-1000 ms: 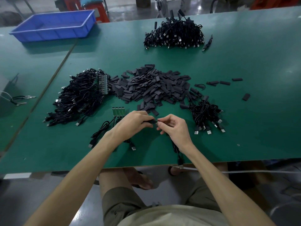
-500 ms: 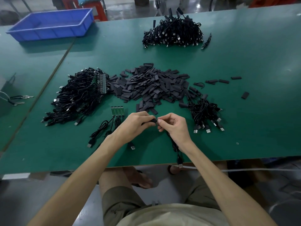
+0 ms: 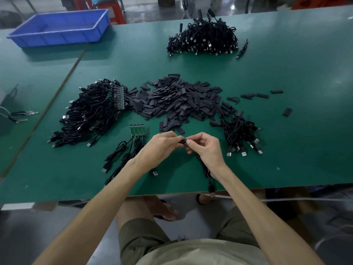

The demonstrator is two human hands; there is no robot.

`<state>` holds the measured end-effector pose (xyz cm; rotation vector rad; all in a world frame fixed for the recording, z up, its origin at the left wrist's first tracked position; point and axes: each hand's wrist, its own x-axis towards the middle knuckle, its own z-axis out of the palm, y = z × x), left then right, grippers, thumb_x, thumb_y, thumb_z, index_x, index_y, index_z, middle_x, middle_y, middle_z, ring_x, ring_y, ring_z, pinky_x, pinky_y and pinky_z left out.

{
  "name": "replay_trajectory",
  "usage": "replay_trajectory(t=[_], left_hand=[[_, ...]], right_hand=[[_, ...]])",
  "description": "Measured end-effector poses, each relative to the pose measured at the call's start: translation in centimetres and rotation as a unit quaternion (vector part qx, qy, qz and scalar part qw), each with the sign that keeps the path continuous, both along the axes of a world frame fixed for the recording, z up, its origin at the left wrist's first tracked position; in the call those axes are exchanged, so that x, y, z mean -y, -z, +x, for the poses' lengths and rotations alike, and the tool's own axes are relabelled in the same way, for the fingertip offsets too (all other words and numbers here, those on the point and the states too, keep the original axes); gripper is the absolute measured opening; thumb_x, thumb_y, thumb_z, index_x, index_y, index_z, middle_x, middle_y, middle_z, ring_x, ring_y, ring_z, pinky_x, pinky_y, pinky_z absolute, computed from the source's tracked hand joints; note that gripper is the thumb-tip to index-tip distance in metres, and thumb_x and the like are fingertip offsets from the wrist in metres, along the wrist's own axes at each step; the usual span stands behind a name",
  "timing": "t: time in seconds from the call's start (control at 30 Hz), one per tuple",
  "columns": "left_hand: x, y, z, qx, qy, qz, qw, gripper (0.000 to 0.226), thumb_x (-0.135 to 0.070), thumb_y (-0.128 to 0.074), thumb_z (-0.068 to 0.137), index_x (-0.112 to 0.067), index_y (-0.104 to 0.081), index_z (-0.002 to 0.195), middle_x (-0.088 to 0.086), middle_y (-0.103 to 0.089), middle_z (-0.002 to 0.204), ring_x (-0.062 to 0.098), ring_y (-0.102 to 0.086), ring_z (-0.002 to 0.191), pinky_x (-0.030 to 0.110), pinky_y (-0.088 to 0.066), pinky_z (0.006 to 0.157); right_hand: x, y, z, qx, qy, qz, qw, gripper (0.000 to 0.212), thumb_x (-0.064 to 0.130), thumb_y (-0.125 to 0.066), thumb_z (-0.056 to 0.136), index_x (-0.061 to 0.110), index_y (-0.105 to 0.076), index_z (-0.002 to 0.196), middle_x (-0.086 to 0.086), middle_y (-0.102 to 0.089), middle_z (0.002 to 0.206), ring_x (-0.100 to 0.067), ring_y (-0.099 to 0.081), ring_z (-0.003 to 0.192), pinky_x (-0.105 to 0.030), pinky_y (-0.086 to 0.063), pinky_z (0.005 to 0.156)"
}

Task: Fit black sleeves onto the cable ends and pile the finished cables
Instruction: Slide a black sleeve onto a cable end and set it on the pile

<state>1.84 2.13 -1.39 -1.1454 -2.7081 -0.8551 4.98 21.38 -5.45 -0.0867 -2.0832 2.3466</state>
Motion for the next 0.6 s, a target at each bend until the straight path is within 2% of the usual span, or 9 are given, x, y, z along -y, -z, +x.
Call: replay_trajectory(t=[0.13,0.2,0.3,0.37,0.43,0.5,0.53,0.6], left_hand=[[0.0,0.2,-0.6,0.090,-0.041,0.020,0.995,0.019,-0.009,-0.070,0.094,-0.012,-0.076,0.112,-0.012,-0.064,0.084,0.007,-0.064,0.068,0.011,-0.046,0.068],[0.1,0.3,-0.7,0.129,-0.067,0.046,0.988,0.019,-0.007,-0.071,0.092,-0.013,-0.077,0.109,-0.014,-0.065,0.081,0.005,-0.065,0.064,0.010,-0.047,0.065],[-0.2,0.3,-0.1,0.082,-0.051,0.037,0.995,0.019,-0.005,-0.068,0.094,-0.010,-0.076,0.111,-0.014,-0.063,0.087,0.005,-0.062,0.069,0.006,-0.045,0.072],[-0.2,0.3,0.3,0.030,-0.034,0.032,0.998,0.022,-0.003,-0.066,0.095,-0.007,-0.073,0.115,-0.003,-0.065,0.097,0.005,-0.062,0.078,0.005,-0.044,0.080],[-0.2,0.3,0.6,-0.006,-0.023,0.037,0.999,0.026,-0.001,-0.066,0.095,-0.001,-0.071,0.120,0.008,-0.069,0.103,0.014,-0.069,0.085,0.011,-0.051,0.084],[-0.5,0.2,1.0,-0.050,-0.018,0.024,0.998,0.029,0.003,-0.068,0.092,0.004,-0.070,0.121,0.016,-0.070,0.104,0.027,-0.071,0.086,0.032,-0.061,0.079],[-0.6,0.2,1.0,-0.073,-0.019,0.016,0.997,0.030,0.004,-0.069,0.090,0.006,-0.070,0.120,0.018,-0.071,0.103,0.031,-0.071,0.086,0.040,-0.062,0.075],[-0.6,0.3,1.1,-0.099,-0.023,0.007,0.995,0.030,0.003,-0.071,0.088,0.007,-0.070,0.118,0.019,-0.071,0.101,0.034,-0.069,0.084,0.046,-0.061,0.071]], right_hand=[[0.0,-0.1,0.1,-0.010,-0.007,0.012,1.000,0.003,0.000,-0.073,0.092,0.002,-0.073,0.093,-0.011,-0.077,0.081,-0.019,-0.073,0.073,-0.025,-0.059,0.069],[0.1,-0.2,0.1,-0.012,-0.008,0.014,1.000,0.003,-0.001,-0.073,0.092,0.002,-0.073,0.093,-0.011,-0.077,0.080,-0.019,-0.073,0.073,-0.025,-0.059,0.069],[0.0,-0.3,0.1,-0.005,-0.005,0.013,1.000,0.002,0.000,-0.073,0.093,0.001,-0.073,0.095,-0.013,-0.077,0.081,-0.020,-0.074,0.072,-0.026,-0.059,0.068],[0.0,-0.3,0.1,-0.001,-0.004,0.009,1.000,0.003,0.001,-0.073,0.093,0.001,-0.074,0.095,-0.013,-0.078,0.082,-0.021,-0.074,0.073,-0.026,-0.060,0.068],[0.0,-0.3,0.1,0.002,-0.003,0.002,1.000,0.004,0.002,-0.073,0.093,0.002,-0.075,0.096,-0.013,-0.078,0.083,-0.021,-0.075,0.073,-0.025,-0.060,0.068],[-0.2,-0.3,0.1,0.004,0.001,-0.002,1.000,0.005,0.003,-0.072,0.093,0.002,-0.075,0.097,-0.012,-0.079,0.083,-0.020,-0.075,0.073,-0.024,-0.059,0.068],[-0.2,-0.3,0.0,0.005,0.003,-0.004,1.000,0.005,0.003,-0.072,0.094,0.003,-0.075,0.097,-0.011,-0.079,0.084,-0.019,-0.075,0.073,-0.023,-0.059,0.068],[-0.2,-0.3,0.0,0.007,0.004,-0.005,1.000,0.005,0.004,-0.072,0.094,0.003,-0.075,0.098,-0.011,-0.079,0.084,-0.019,-0.075,0.073,-0.023,-0.059,0.068]])
